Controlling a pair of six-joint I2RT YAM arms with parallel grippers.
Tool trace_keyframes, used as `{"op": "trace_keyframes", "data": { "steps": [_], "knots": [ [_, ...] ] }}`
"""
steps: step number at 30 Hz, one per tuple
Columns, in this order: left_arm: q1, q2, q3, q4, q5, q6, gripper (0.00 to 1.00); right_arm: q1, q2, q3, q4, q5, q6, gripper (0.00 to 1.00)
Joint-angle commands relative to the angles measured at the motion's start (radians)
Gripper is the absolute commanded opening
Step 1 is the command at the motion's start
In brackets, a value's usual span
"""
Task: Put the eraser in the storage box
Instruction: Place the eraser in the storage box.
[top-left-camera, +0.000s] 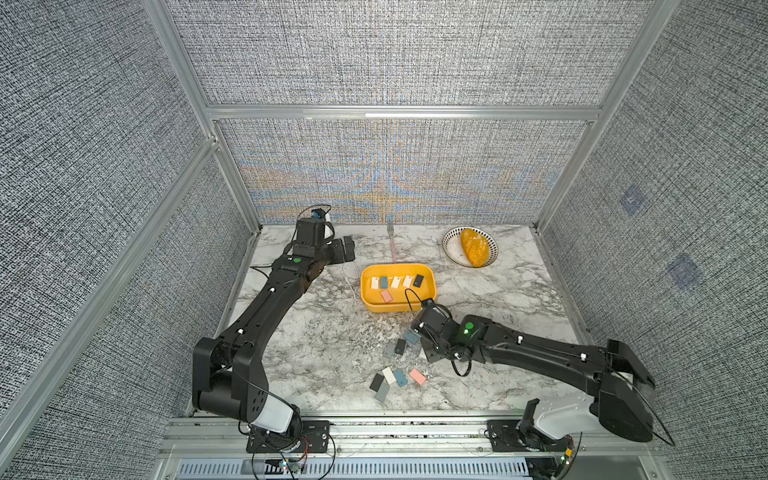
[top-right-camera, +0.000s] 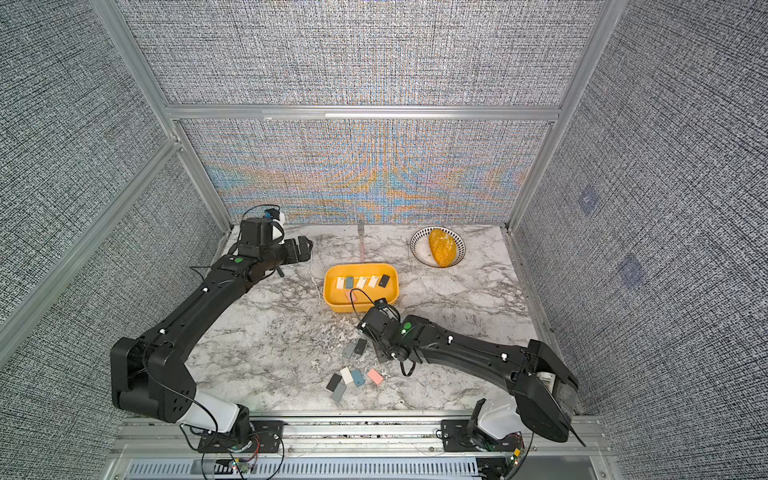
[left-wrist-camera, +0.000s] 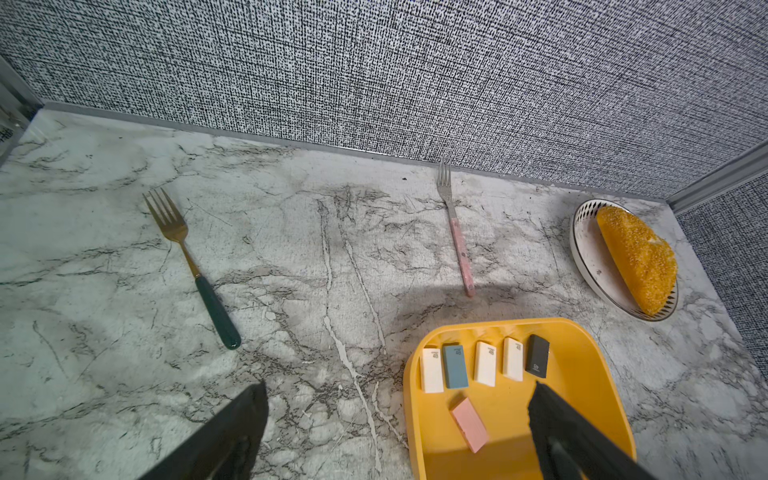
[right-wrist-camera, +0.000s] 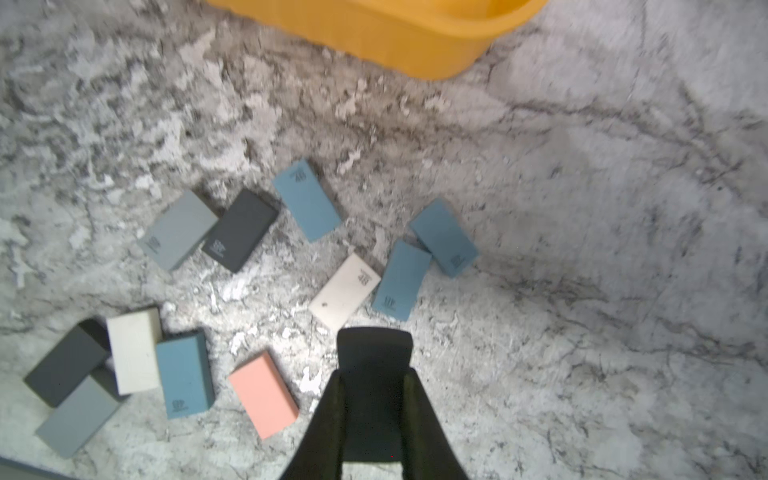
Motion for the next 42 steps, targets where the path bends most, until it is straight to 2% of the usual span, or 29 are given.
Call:
{"op": "trace_keyframes", "data": {
  "steps": [1,11,16,22,33,42],
  "knots": [
    [0.000,0.003,0.013,0.020,-0.003,0.004,1.00,-0.042,0.040,0.069,0.063,0.030,-0.079,0.20],
    [0.000,0.000,0.027,0.016,-0.051,-0.003,1.00,-0.159,0.294,0.272,0.287,-0.053,-0.262,0.20],
    [0.000,0.001,0.036,0.003,-0.064,0.000,1.00,-0.219,0.436,0.392,0.326,-0.093,-0.327,0.20],
    [0.000,0.000,0.048,-0.012,-0.085,0.011,1.00,-0.245,0.564,0.499,0.329,-0.139,-0.363,0.20],
    [0.000,0.010,0.047,-0.013,-0.092,0.015,1.00,-0.245,0.686,0.557,0.331,-0.173,-0.369,0.21],
    [0.000,0.010,0.047,-0.013,-0.096,0.018,1.00,-0.245,0.731,0.590,0.331,-0.180,-0.370,0.22]
  ]
}}
